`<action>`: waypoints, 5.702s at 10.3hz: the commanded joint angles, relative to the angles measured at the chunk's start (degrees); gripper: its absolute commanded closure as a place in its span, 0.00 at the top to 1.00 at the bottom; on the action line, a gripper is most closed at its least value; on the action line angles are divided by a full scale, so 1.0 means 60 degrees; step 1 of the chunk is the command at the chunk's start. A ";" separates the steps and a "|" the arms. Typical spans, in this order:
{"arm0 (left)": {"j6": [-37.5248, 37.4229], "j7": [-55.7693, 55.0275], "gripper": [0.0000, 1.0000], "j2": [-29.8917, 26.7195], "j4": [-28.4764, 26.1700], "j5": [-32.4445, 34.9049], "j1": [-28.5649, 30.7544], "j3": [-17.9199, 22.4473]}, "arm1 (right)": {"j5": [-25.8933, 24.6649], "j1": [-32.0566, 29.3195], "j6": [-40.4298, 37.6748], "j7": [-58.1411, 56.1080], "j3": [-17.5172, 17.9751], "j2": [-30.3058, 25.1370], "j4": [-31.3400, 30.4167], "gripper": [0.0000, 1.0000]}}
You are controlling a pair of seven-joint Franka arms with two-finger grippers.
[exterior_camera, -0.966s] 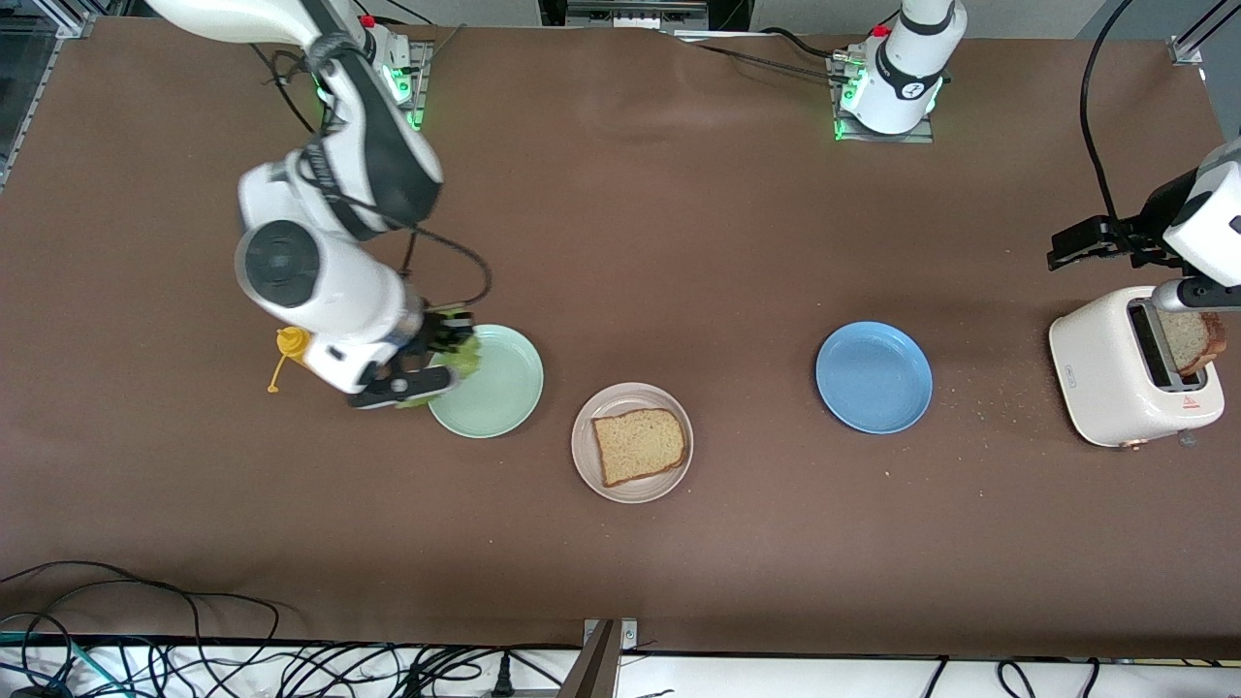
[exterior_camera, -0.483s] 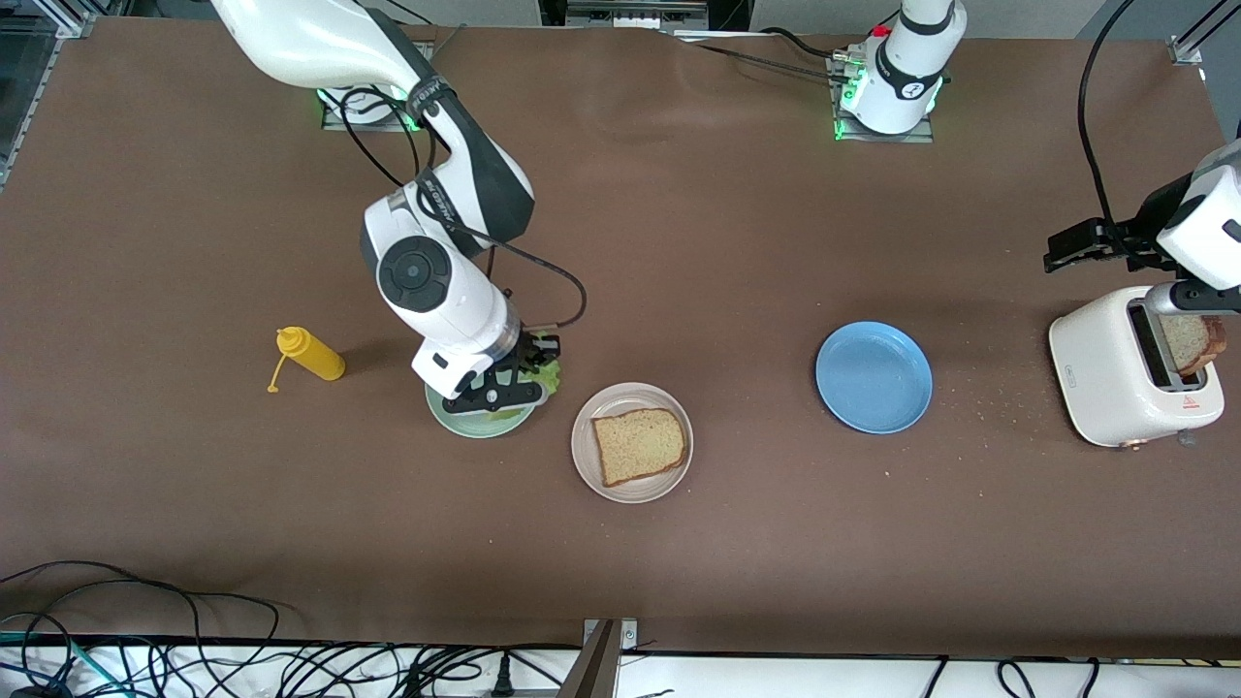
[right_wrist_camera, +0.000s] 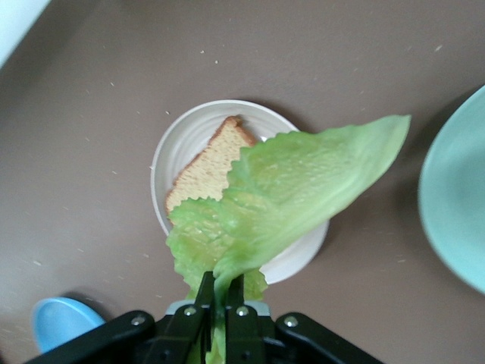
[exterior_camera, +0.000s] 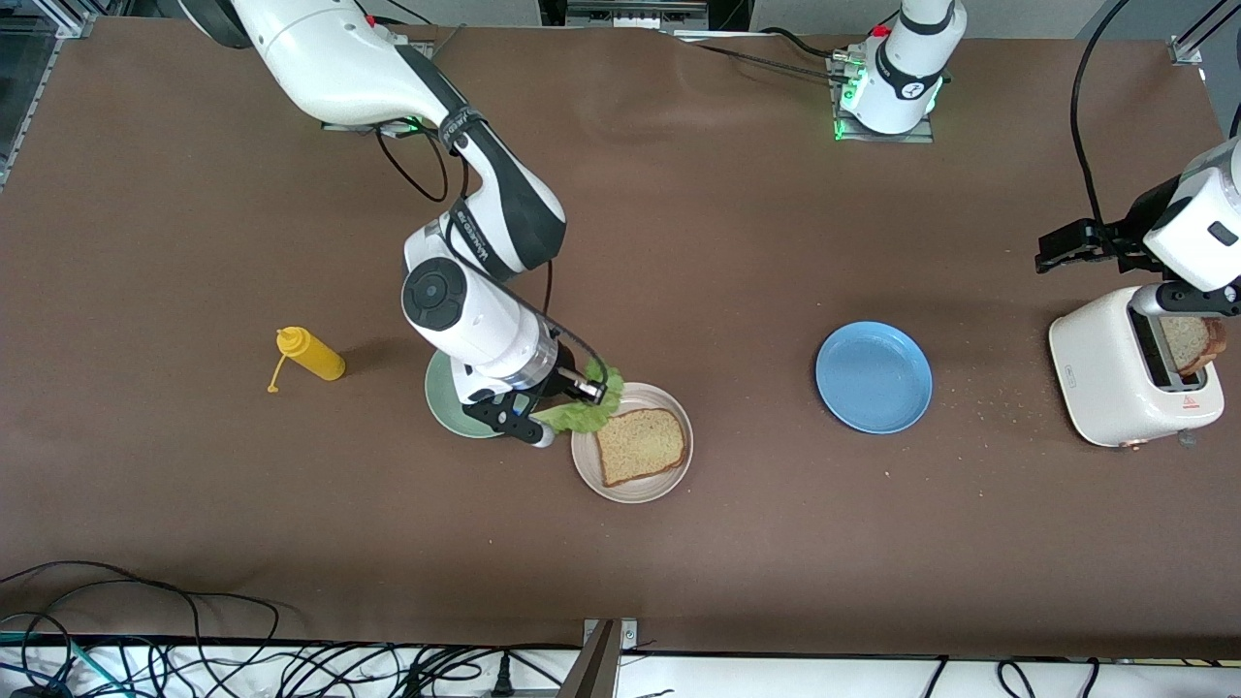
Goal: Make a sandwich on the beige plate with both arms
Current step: 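Carry the lettuce with the right gripper over the bread, then lower the lettuce onto the bread and open the right gripper, then move the right gripper toward the yellow squeeze bottle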
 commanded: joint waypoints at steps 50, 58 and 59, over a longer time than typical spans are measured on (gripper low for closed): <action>0.0119 0.0190 1.00 0.0350 0.0019 0.0008 -0.0023 0.0010 | 0.0991 -0.0947 -0.5090 -1.6479 -0.6913 -0.3621 -0.4190 0.85; 0.0104 0.0190 1.00 0.0350 0.0019 0.0023 -0.0038 0.0010 | 0.4959 -0.2017 -0.3634 -2.6116 -0.6987 -0.3289 -0.6878 0.84; 0.0104 0.0190 1.00 0.0350 0.0019 0.0023 -0.0038 0.0010 | 0.5341 -0.2017 -0.3662 -2.6985 -0.6958 -0.3084 -0.6894 0.84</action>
